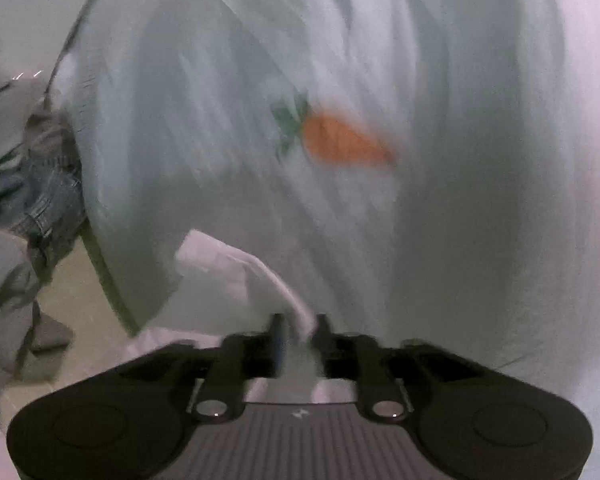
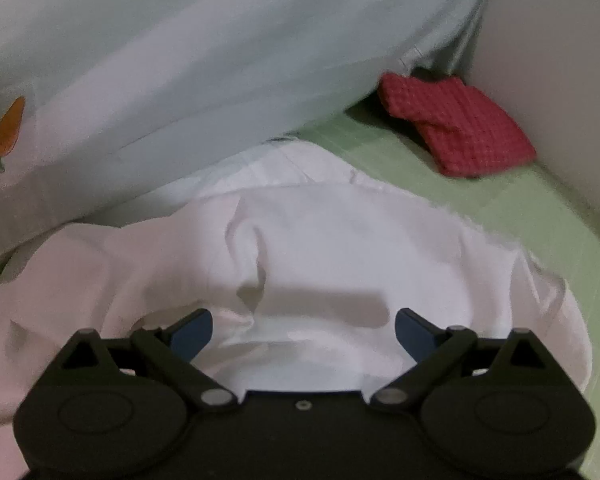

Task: Fold clothes

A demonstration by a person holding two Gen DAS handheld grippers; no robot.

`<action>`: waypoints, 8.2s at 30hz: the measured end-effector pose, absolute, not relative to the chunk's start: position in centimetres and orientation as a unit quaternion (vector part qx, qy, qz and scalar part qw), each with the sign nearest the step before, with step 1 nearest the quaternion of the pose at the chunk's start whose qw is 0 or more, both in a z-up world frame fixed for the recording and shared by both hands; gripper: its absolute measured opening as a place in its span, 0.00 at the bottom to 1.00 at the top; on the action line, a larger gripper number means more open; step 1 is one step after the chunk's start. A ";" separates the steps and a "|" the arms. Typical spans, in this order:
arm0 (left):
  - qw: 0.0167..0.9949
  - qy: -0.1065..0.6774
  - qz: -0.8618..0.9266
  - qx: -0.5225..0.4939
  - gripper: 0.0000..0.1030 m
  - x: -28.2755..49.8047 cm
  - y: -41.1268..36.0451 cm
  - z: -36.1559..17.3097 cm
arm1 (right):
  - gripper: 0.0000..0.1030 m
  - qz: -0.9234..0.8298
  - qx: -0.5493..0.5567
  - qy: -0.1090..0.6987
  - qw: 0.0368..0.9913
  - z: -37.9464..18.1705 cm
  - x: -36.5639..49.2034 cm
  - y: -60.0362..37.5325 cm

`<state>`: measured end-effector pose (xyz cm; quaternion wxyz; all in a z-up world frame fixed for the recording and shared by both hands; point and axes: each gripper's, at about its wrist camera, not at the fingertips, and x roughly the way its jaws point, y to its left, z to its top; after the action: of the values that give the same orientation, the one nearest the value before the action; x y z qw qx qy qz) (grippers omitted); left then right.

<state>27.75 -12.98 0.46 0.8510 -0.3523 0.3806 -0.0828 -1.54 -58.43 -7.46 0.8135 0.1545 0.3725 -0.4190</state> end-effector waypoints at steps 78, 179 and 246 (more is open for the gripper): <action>0.867 0.487 -0.024 -0.105 0.58 6.9 -4.7 -3.5 | 0.97 -0.317 0.126 0.376 0.862 -5.0 -12.2 -43.4; 0.876 0.480 0.005 -0.032 0.69 14.3 -14.7 -2.8 | 1.00 -0.355 0.173 0.436 0.809 -10.8 -8.6 -61.4; 0.895 0.438 -0.019 -0.083 0.06 24.3 -7.2 -6.4 | 1.00 -0.401 0.027 0.484 0.777 -9.9 -5.3 -54.3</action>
<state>24.28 -7.24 -6.38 0.8949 -0.0831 0.4380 -0.0185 -5.35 -54.28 -9.93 0.7775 0.0271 0.4841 -0.4005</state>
